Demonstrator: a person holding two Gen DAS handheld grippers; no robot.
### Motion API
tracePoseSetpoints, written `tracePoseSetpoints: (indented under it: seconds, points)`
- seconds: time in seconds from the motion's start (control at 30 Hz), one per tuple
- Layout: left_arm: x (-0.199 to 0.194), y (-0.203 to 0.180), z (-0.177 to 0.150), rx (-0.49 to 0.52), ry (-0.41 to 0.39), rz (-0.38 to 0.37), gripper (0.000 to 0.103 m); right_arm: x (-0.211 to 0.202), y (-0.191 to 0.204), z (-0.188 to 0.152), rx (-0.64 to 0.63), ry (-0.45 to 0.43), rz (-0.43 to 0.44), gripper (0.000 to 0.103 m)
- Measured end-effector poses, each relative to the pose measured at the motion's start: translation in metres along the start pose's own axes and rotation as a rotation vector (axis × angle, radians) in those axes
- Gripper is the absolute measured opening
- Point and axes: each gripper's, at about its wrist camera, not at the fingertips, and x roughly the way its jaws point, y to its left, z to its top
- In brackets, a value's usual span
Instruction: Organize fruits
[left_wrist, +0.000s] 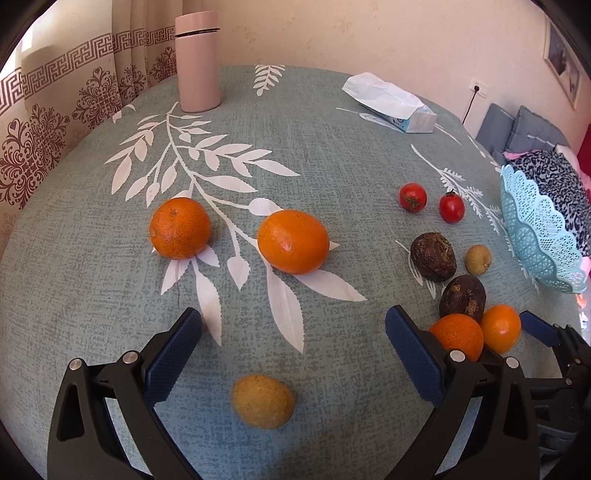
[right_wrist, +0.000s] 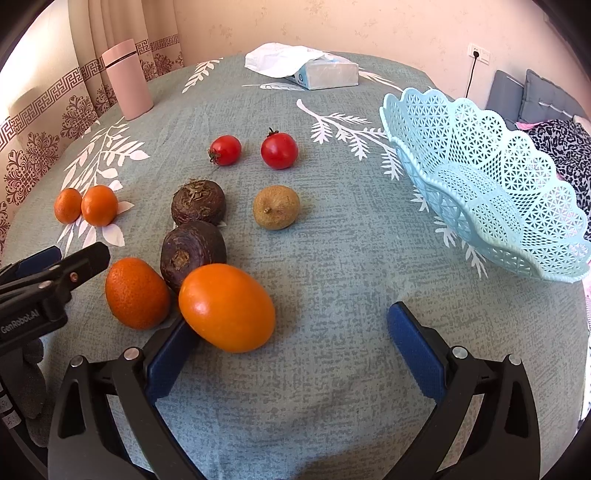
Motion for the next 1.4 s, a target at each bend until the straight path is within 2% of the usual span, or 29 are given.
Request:
tracePoseSetpoints:
  seconds: [0.07,0.13,0.27,0.33,0.4,0.6,0.63,0.7,0.77,0.83,0.9,1.1,1.33,1.4]
  points:
    - [-0.011,0.011,-0.001,-0.034,-0.03,-0.042,0.098,-0.001,-0.002,0.0,0.008,-0.006,0.014,0.101]
    - [-0.022,0.022,0.0,-0.052,-0.064,-0.045,0.098,-0.003,-0.005,-0.001,0.02,-0.014,0.033,0.101]
    - [-0.032,0.04,0.008,-0.045,-0.117,0.049,0.098,-0.008,-0.01,-0.003,0.04,-0.034,0.082,0.101]
    - [-0.03,0.048,0.014,-0.049,-0.119,0.078,0.094,-0.011,-0.01,-0.003,0.042,-0.043,0.107,0.101]
    - [-0.025,0.055,0.02,-0.052,-0.108,0.085,0.085,-0.013,-0.01,-0.004,0.038,-0.05,0.126,0.101]
    - [-0.001,0.057,0.038,-0.016,-0.082,0.12,0.071,-0.022,-0.009,-0.005,0.03,-0.088,0.168,0.1]
    - [0.005,0.056,0.041,-0.009,-0.072,0.121,0.067,-0.023,-0.009,-0.006,0.028,-0.094,0.172,0.098]
    - [0.017,0.056,0.044,-0.009,-0.036,0.114,0.051,-0.025,-0.009,-0.006,0.023,-0.098,0.191,0.093]
    - [0.023,0.057,0.042,-0.014,-0.018,0.102,0.045,-0.024,-0.009,-0.006,0.023,-0.091,0.205,0.081]
    - [0.02,0.056,0.039,-0.011,-0.035,0.101,0.041,-0.022,-0.011,-0.006,0.035,-0.081,0.219,0.071]
    - [0.018,0.054,0.036,-0.007,-0.043,0.08,0.04,-0.022,-0.013,-0.006,0.046,-0.085,0.241,0.065]
    - [0.007,0.042,0.029,0.043,-0.11,0.106,0.04,-0.022,-0.006,-0.005,0.01,-0.077,0.261,0.043]
    - [0.002,0.042,0.029,0.031,-0.124,0.101,0.04,-0.028,-0.016,-0.002,0.057,-0.092,0.269,0.043]
    - [0.002,0.041,0.028,0.031,-0.121,0.101,0.04,-0.033,-0.021,0.001,0.072,-0.114,0.246,0.043]
